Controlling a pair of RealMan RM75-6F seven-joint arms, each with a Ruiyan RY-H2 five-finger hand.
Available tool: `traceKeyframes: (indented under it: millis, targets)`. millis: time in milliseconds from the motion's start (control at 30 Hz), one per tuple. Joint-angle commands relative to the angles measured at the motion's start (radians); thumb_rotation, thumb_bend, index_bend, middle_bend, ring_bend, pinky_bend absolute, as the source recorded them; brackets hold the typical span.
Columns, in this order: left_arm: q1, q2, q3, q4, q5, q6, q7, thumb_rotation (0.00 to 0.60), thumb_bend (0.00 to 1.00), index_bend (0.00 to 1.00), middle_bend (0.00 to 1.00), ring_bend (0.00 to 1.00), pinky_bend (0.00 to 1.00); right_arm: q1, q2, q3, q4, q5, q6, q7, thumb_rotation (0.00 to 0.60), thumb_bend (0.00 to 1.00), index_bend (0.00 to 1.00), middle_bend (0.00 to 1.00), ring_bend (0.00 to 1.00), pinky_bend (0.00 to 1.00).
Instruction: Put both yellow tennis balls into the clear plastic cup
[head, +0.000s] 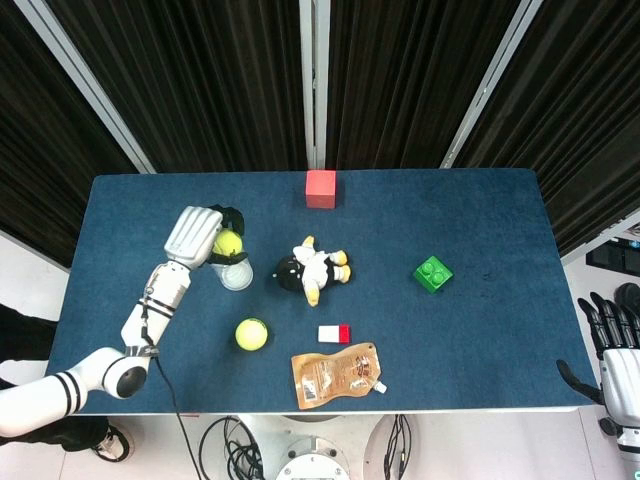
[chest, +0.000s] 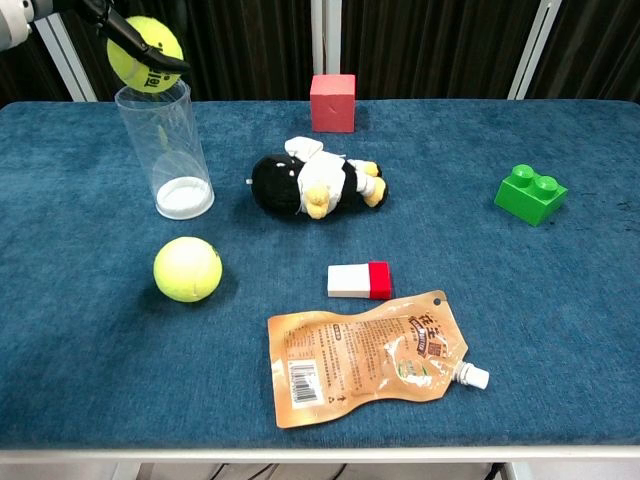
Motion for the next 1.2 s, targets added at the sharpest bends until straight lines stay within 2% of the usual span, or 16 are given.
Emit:
traceKeyframes:
  millis: [33,100,200,300,367,533,633,800,900,1033,1200]
  targets:
    - [0.000,-0.004,0.009,0.010,-0.006,-0.009,-0.021,0.600,0.21,0.49,0.51,0.50,0.74,0.000,0.001,0.001,0.001,0.003,-0.001,0.002,0.600,0.19,0.00,0.00,0.00,0.00]
    - [0.001,-0.002,0.016,0.013,-0.002,-0.015,-0.034,0.600,0.21,0.37,0.43,0.43,0.68,0.001,0.001,0.002,0.001,0.005,-0.004,0.002,0.600,0.19,0.00,0.00,0.00,0.00]
    - [0.001,0.000,0.023,0.017,0.011,-0.015,-0.050,0.600,0.20,0.25,0.29,0.30,0.58,0.002,0.001,0.002,0.000,0.005,-0.006,0.000,0.600,0.19,0.00,0.00,0.00,0.00]
    - [0.000,0.002,0.026,0.020,0.022,-0.009,-0.061,0.600,0.19,0.17,0.20,0.20,0.49,0.001,0.001,0.003,-0.001,0.008,-0.007,-0.002,0.600,0.19,0.00,0.00,0.00,0.00]
    - [0.001,-0.001,0.025,0.028,0.031,0.008,-0.058,0.600,0.18,0.15,0.17,0.16,0.45,0.001,0.002,0.003,-0.001,0.009,-0.007,-0.001,0.600,0.19,0.00,0.00,0.00,0.00]
    - [0.014,0.012,0.037,0.001,0.065,0.047,-0.058,0.600,0.18,0.15,0.17,0.15,0.41,-0.001,0.001,0.003,0.002,0.011,-0.007,0.000,0.600,0.19,0.00,0.00,0.00,0.00]
    - [0.040,0.030,0.070,-0.057,0.151,0.118,-0.049,0.600,0.18,0.18,0.19,0.16,0.41,-0.002,0.000,0.003,0.006,0.016,-0.010,0.003,0.600,0.19,0.00,0.00,0.00,0.00]
    - [0.128,0.060,0.184,-0.167,0.342,0.281,-0.009,0.600,0.18,0.29,0.31,0.25,0.47,-0.003,0.000,0.005,0.015,0.019,-0.009,0.013,0.600,0.19,0.00,0.00,0.00,0.00]
    - [0.187,0.069,0.267,-0.204,0.406,0.328,0.015,0.600,0.18,0.33,0.33,0.25,0.50,-0.002,-0.002,0.005,0.022,0.023,-0.014,0.017,0.600,0.19,0.00,0.00,0.00,0.00]
    - [0.243,0.040,0.355,-0.168,0.436,0.330,0.023,0.600,0.18,0.33,0.33,0.25,0.51,0.003,-0.004,0.004,0.027,0.025,-0.027,0.017,0.600,0.19,0.00,0.00,0.00,0.00]
    - [0.258,-0.029,0.385,-0.061,0.432,0.289,0.017,0.600,0.17,0.32,0.31,0.25,0.47,0.004,-0.006,0.003,0.022,0.020,-0.024,0.010,0.600,0.19,0.00,0.00,0.00,0.00]
